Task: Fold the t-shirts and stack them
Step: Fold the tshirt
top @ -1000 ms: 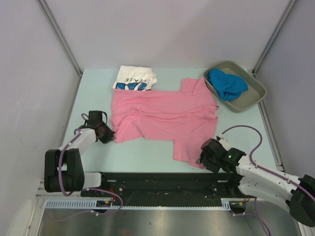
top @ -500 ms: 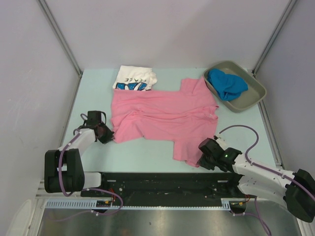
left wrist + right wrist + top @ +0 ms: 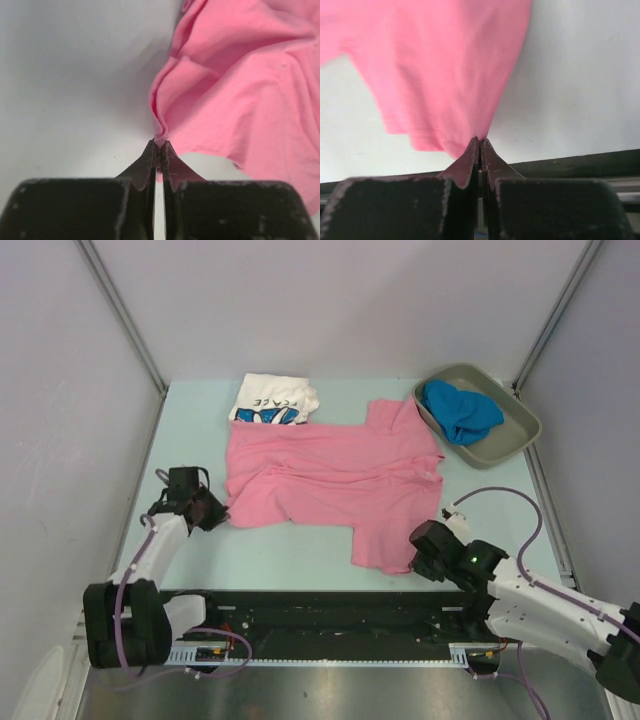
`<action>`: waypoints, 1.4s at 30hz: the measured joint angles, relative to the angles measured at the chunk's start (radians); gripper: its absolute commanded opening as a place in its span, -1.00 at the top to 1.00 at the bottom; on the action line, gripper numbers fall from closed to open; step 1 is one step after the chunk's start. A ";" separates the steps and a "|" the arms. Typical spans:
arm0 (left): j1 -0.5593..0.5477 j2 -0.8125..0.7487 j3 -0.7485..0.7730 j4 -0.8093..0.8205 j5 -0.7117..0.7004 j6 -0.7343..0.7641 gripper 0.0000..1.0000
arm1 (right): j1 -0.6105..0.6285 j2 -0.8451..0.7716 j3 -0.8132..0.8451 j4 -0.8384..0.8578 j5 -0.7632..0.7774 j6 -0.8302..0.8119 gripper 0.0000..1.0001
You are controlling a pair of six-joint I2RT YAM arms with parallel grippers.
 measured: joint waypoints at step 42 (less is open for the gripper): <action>0.037 -0.438 0.160 -0.362 0.016 0.105 0.78 | -0.054 -0.293 0.565 -0.462 0.385 -0.241 1.00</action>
